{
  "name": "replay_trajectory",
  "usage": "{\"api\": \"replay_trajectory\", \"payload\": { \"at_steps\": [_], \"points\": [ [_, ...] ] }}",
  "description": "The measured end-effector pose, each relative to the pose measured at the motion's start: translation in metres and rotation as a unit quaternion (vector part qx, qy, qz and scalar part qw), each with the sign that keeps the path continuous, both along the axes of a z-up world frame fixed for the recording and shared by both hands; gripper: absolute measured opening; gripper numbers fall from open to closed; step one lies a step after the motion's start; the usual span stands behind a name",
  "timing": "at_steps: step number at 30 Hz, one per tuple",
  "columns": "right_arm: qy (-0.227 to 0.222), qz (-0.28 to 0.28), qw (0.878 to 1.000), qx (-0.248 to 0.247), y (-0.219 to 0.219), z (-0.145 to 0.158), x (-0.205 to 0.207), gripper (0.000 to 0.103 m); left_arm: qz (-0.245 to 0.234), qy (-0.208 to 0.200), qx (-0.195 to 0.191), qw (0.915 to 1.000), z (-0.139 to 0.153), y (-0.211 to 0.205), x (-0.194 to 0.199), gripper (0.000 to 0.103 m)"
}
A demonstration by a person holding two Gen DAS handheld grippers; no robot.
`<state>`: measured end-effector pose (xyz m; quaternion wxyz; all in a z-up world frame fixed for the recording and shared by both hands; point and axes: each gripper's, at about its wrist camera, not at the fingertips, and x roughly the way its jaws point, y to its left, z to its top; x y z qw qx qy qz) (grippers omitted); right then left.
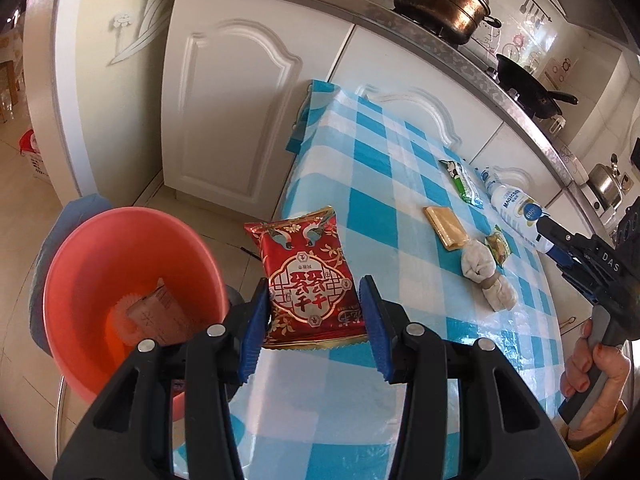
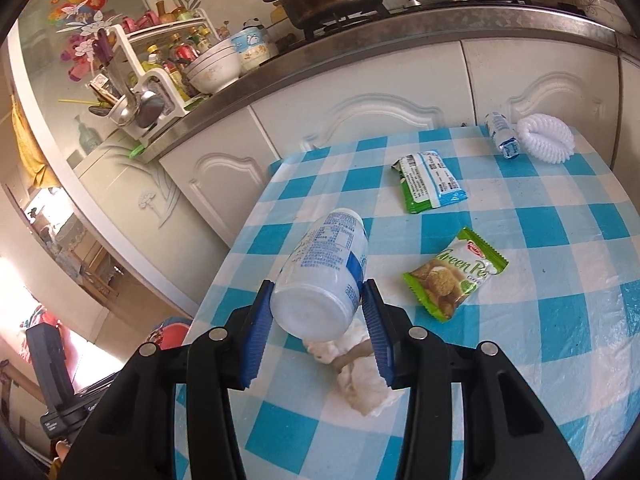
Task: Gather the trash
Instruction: 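Carry the red packet and white bottle over to the red bucket, then open the left tool over the bucket while the right tool releases the bottle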
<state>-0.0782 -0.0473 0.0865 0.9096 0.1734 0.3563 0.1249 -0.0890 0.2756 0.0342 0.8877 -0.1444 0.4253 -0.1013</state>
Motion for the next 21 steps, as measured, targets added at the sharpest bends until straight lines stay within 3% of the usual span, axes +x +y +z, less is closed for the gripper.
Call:
{"api": "replay_trajectory", "payload": {
  "at_steps": [10, 21],
  "points": [
    [0.002, 0.111, 0.994, -0.003, 0.090, 0.013, -0.013, 0.046, 0.069, 0.006, 0.008, 0.9976, -0.005, 0.070, -0.019, 0.046],
    [0.024, 0.242, 0.969, -0.046, 0.215, -0.001, -0.018, 0.046, 0.129, 0.023, -0.014, 0.9913, -0.026, 0.138, -0.034, 0.046]
  ]
}}
